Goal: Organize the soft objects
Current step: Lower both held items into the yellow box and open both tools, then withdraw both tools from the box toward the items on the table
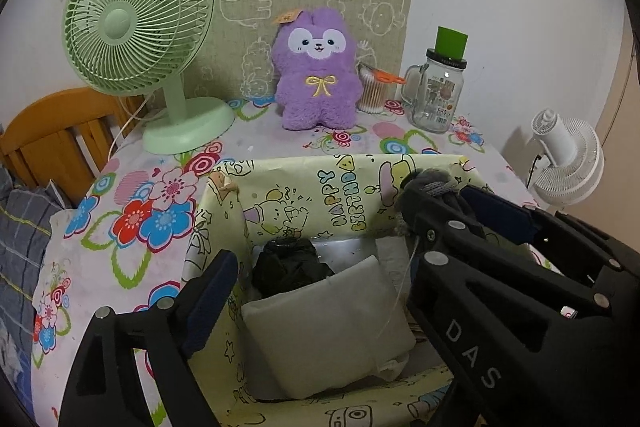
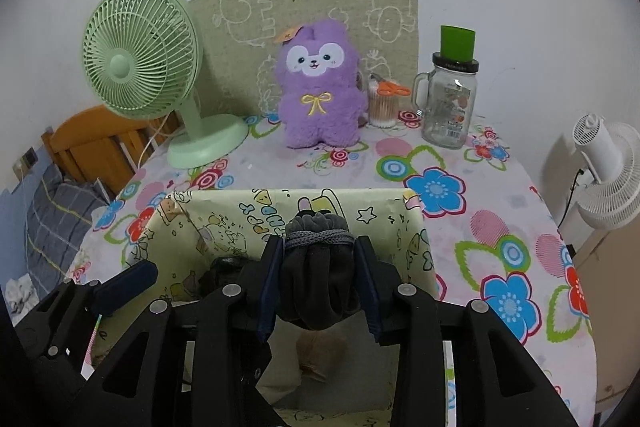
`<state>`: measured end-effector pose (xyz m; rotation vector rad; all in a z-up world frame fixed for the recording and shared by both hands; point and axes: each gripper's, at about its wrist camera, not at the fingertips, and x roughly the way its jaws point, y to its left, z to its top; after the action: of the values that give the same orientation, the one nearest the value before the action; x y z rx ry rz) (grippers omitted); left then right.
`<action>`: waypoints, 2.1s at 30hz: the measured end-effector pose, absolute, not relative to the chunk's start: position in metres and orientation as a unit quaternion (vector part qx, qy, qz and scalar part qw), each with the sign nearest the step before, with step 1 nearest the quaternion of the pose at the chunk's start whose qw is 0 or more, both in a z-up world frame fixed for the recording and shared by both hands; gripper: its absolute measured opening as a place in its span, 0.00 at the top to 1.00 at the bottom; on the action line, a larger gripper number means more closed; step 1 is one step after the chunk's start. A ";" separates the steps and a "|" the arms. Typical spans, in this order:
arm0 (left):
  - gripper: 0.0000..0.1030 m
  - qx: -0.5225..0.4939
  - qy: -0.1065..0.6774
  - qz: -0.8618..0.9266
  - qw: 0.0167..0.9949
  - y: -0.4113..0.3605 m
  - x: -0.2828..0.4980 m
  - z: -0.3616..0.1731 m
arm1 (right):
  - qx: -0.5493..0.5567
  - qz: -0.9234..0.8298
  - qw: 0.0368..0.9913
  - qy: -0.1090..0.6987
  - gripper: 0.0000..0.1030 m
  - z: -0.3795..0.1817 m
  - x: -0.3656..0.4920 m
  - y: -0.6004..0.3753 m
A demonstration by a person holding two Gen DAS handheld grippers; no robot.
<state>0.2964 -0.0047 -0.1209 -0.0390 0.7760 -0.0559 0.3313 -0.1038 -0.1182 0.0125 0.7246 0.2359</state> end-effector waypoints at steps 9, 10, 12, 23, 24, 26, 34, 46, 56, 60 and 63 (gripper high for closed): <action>0.11 -0.024 0.380 -0.029 0.924 -0.005 0.298 -0.121 | 0.000 0.117 0.930 0.347 0.23 -0.116 0.330 -0.104; 0.11 -0.025 0.381 -0.029 0.924 -0.005 0.298 -0.121 | 0.000 0.117 0.930 0.348 0.22 -0.116 0.330 -0.104; 0.10 -0.024 0.380 -0.029 0.924 -0.005 0.296 -0.119 | 0.001 0.116 0.931 0.347 0.19 -0.114 0.328 -0.105; 0.06 -0.013 0.355 -0.028 0.935 -0.012 0.275 -0.097 | 0.011 0.102 0.938 0.330 0.12 -0.093 0.305 -0.114; 0.05 -0.013 0.353 -0.029 0.935 -0.012 0.272 -0.095 | 0.011 0.101 0.939 0.329 0.12 -0.090 0.302 -0.116; 0.05 -0.013 0.350 -0.031 0.936 -0.014 0.268 -0.091 | 0.011 0.098 0.940 0.325 0.12 -0.086 0.297 -0.117; 0.01 -0.009 0.332 -0.033 0.943 -0.016 0.247 -0.075 | 0.008 0.096 0.947 0.307 0.12 -0.067 0.272 -0.122; 0.00 -0.001 0.308 -0.046 0.950 -0.024 0.207 -0.052 | 0.007 0.089 0.956 0.279 0.09 -0.041 0.225 -0.130; 0.00 0.003 0.289 -0.045 0.956 -0.028 0.166 -0.040 | 0.004 0.092 0.962 0.258 0.07 -0.028 0.185 -0.135; 0.00 0.000 0.287 -0.049 0.957 -0.029 0.153 -0.039 | 0.004 0.094 0.963 0.251 0.05 -0.027 0.166 -0.137; 0.00 0.002 0.282 -0.047 0.958 -0.030 0.140 -0.038 | 0.001 0.093 0.965 0.245 0.05 -0.026 0.152 -0.138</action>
<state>0.1405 -0.0300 -0.0379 0.0049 0.5728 -0.0957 0.1524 -0.1380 -0.0256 0.0016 0.4966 0.1887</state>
